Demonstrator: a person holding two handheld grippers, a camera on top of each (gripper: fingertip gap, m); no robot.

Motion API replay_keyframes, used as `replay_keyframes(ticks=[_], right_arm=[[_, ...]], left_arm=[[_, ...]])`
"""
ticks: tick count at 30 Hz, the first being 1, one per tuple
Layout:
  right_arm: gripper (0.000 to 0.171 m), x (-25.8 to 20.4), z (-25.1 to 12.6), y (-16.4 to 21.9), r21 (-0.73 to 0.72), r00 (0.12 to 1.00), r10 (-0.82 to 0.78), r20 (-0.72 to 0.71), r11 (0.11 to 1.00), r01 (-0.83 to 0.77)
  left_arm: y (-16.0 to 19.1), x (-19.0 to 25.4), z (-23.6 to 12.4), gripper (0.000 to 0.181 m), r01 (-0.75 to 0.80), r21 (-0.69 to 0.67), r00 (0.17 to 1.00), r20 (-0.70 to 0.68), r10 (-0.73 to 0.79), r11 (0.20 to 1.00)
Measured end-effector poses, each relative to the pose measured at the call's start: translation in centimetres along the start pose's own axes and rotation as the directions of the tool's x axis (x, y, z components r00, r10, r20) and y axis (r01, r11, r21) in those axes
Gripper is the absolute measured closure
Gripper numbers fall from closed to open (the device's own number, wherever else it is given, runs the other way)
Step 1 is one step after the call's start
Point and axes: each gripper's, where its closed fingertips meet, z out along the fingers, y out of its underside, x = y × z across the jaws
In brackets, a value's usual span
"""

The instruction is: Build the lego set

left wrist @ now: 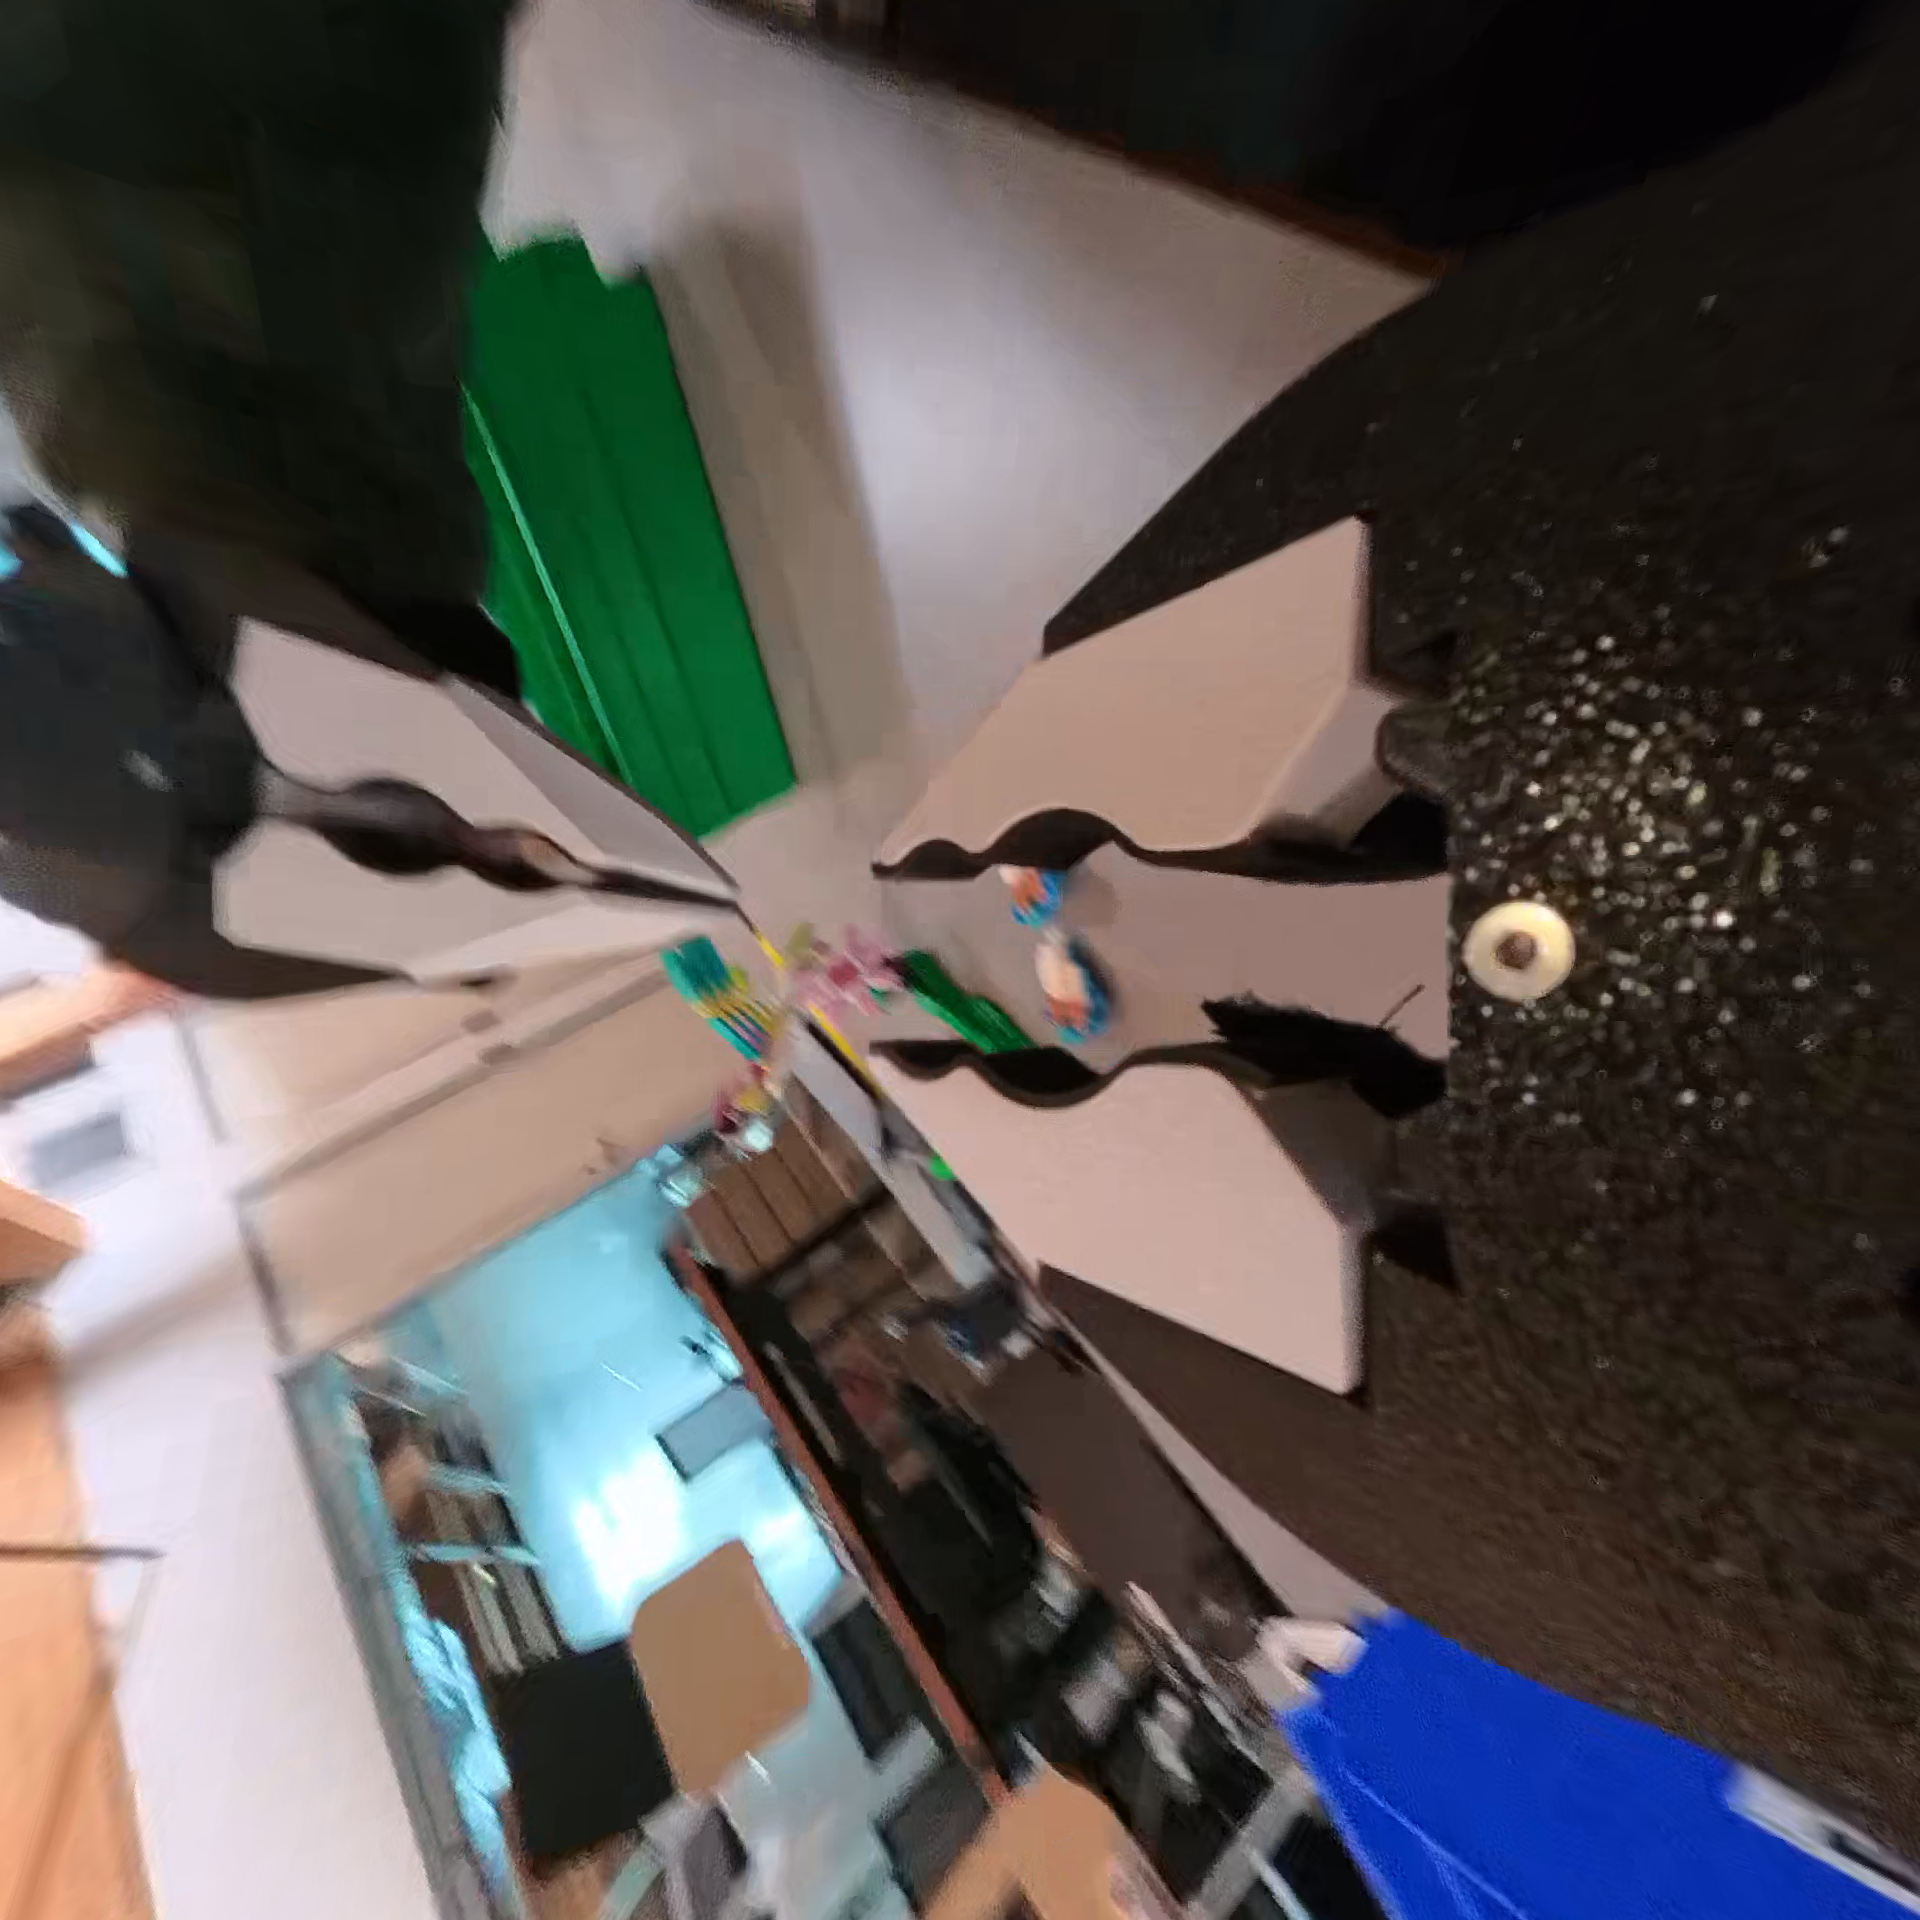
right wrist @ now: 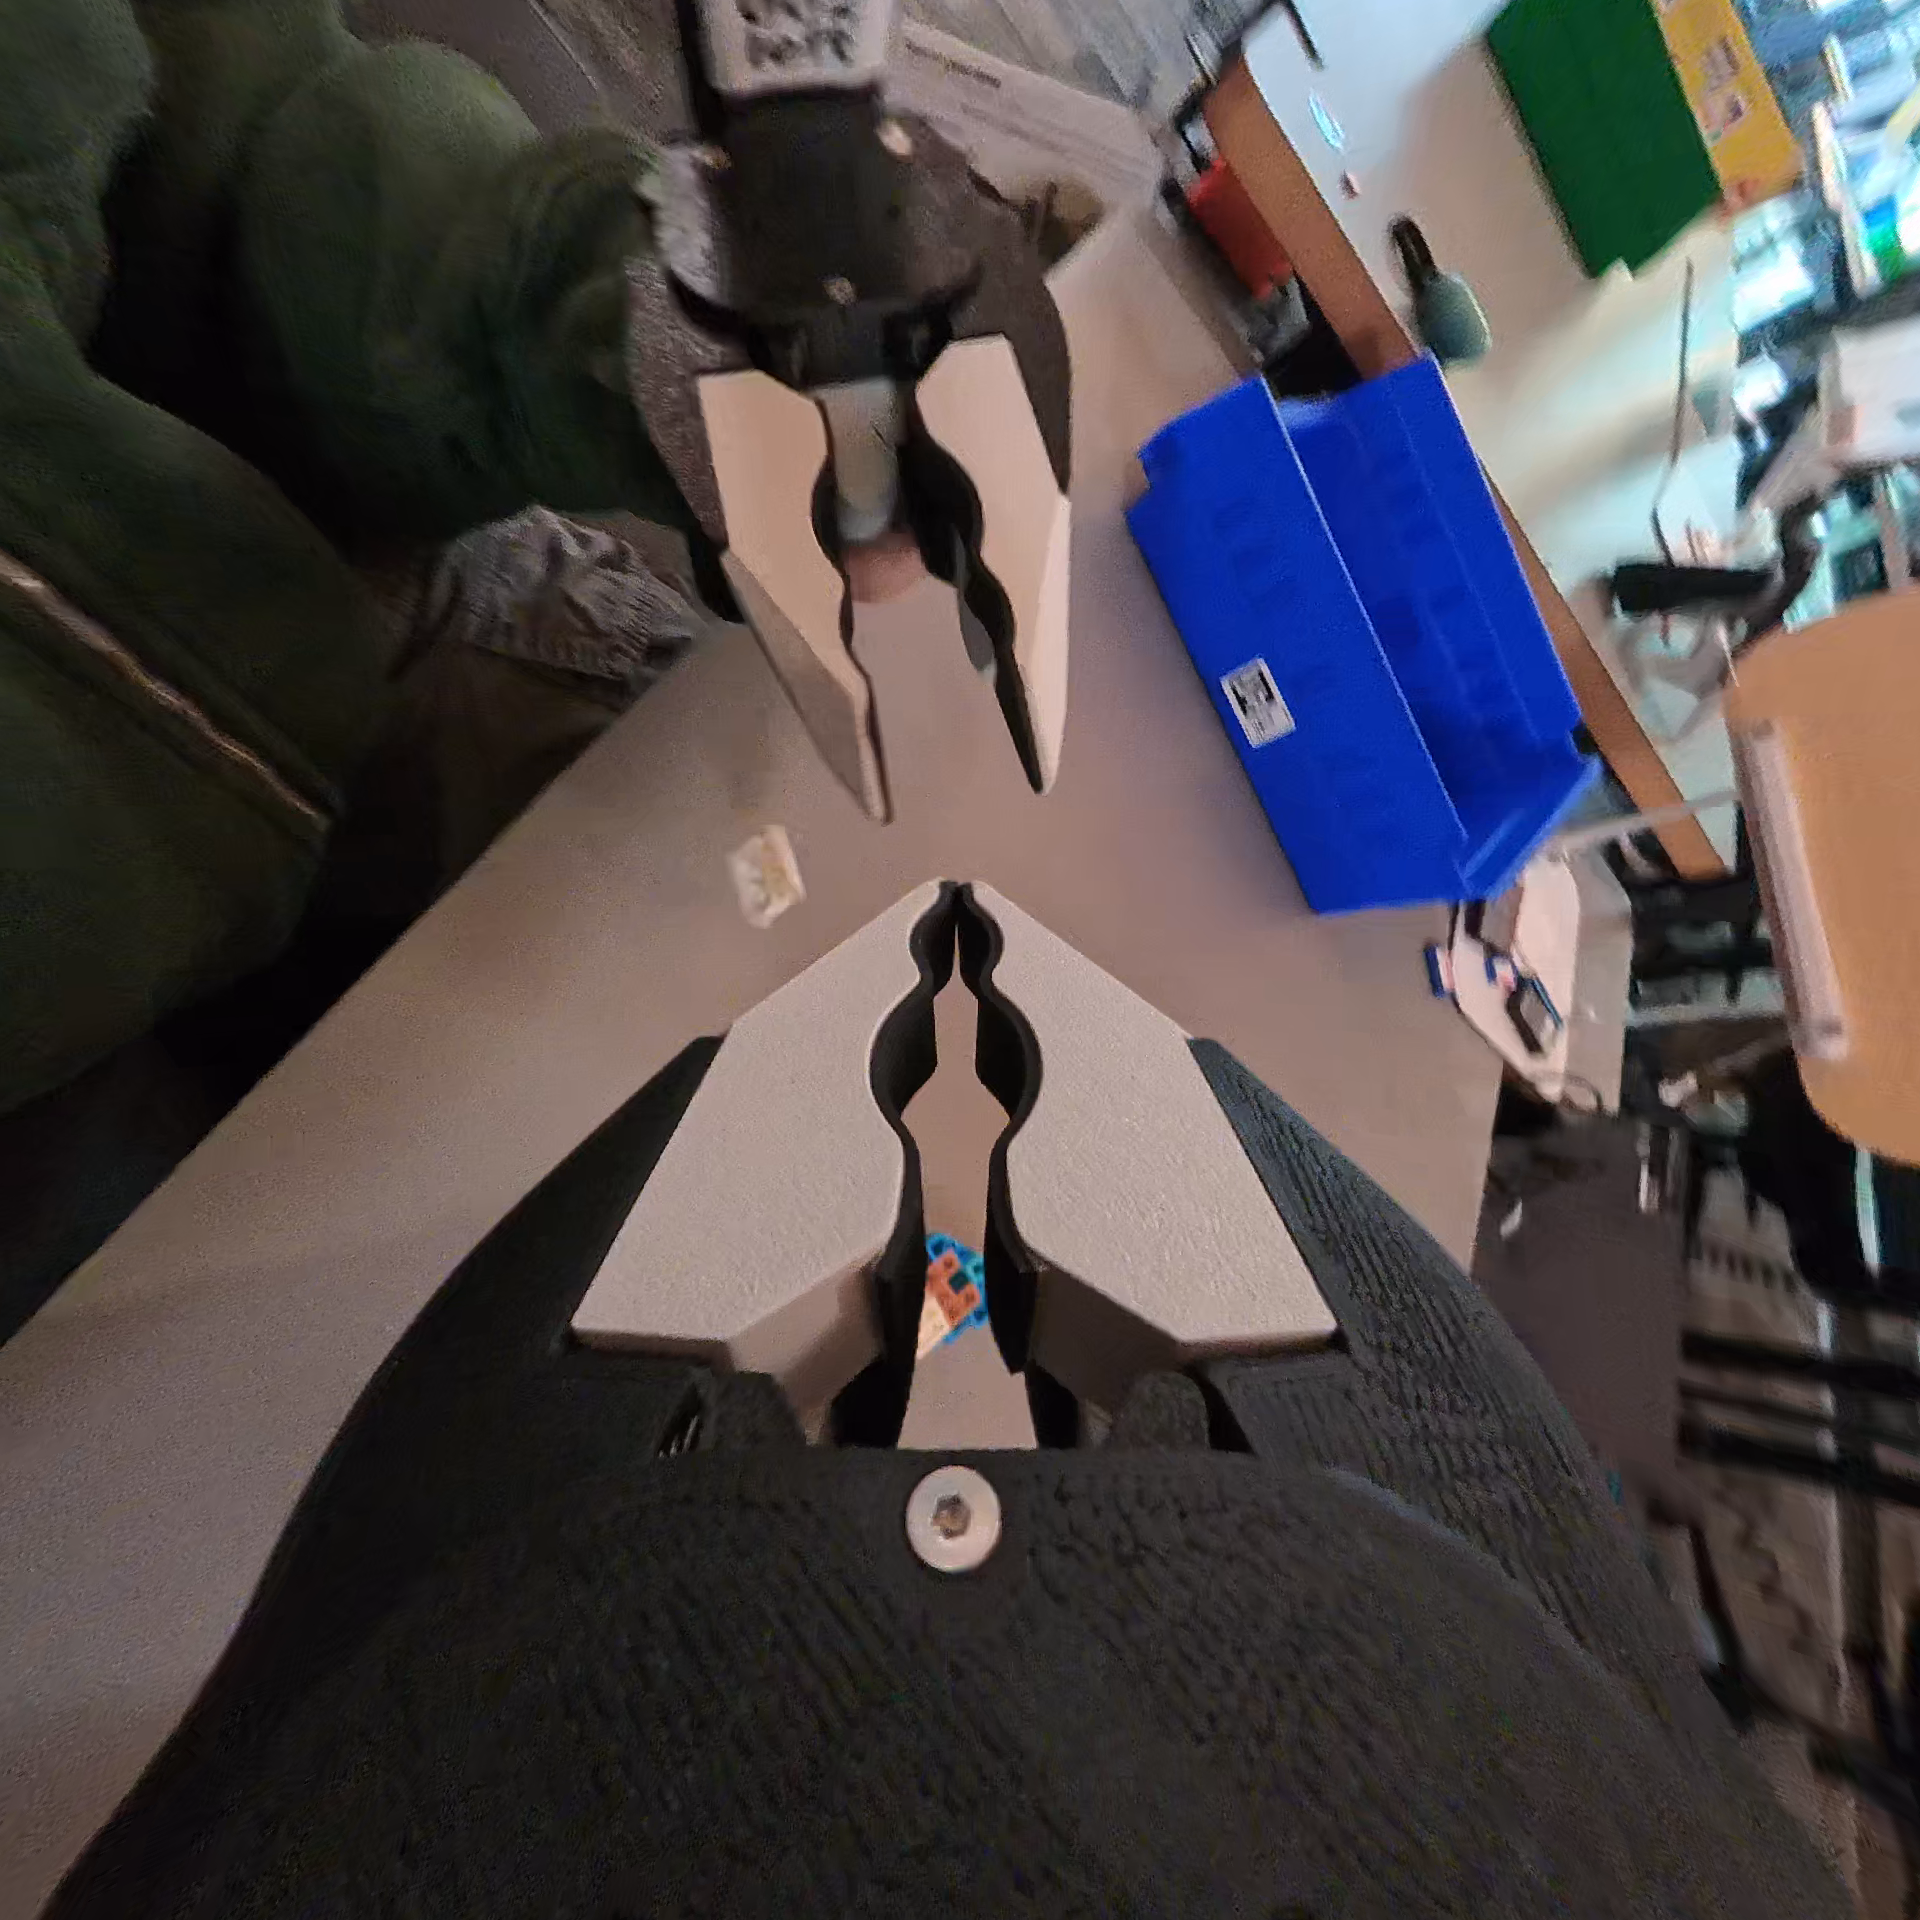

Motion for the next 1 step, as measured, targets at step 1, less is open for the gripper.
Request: replay_keyframes(ticks=[1], right_arm=[[0.171,0.39,0.20,0.86,-0.026,0.999,0.036,-0.028,0.999,-0.037]], left_arm=[[1.32,-1.11,0.09,0.164,0.016,-0.055,0.998,0.059,-0.013,0.998]])
